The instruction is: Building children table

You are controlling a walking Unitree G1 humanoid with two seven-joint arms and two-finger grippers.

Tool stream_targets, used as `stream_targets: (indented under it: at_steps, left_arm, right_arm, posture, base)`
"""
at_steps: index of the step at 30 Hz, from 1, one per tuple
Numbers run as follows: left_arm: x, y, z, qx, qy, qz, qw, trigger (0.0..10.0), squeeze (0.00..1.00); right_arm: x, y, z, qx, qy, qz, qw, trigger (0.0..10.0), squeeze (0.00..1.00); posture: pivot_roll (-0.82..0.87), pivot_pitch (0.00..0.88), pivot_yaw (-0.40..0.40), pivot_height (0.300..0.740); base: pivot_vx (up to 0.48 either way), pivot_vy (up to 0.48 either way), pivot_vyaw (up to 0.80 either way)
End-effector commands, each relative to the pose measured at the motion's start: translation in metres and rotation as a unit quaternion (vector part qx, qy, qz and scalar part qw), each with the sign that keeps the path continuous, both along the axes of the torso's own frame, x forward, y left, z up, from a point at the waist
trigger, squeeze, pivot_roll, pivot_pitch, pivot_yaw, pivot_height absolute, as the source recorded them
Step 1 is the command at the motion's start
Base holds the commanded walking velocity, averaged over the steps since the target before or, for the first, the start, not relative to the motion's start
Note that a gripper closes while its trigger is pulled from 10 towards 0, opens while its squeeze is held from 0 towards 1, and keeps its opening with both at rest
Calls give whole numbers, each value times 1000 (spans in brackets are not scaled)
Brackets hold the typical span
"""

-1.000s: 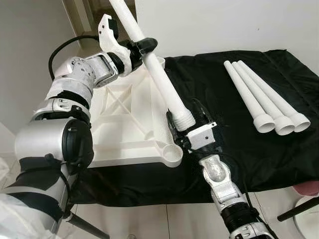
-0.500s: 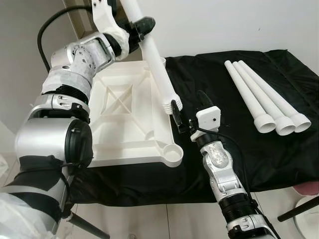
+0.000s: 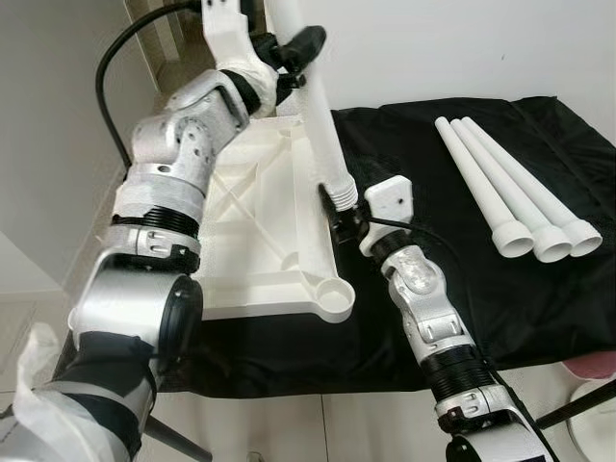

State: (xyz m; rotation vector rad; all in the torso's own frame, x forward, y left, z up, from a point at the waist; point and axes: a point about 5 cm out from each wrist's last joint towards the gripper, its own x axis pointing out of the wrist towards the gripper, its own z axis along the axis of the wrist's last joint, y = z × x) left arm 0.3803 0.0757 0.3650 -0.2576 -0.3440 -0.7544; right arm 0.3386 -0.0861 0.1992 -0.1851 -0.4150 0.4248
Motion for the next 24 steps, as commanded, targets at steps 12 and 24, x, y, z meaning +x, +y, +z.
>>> stream_targets:
  at_steps: [12, 24]
  left_arm:
    - [-20, -23, -6, 38, -64, 19, 997, 10000, 0]
    - [-31, -34, -11, 36, -69, 15, 997, 10000, 0]
  right_arm:
    - [13, 12, 21, -18, 20, 4, 1000, 10000, 0]
    - [26, 3, 26, -36, 33, -46, 998, 10000, 0]
  posture:
    - [-55, 0, 87, 740]
    - [-53, 0, 88, 740]
  base:
    - [0, 0, 0]
    - [0, 0, 0]
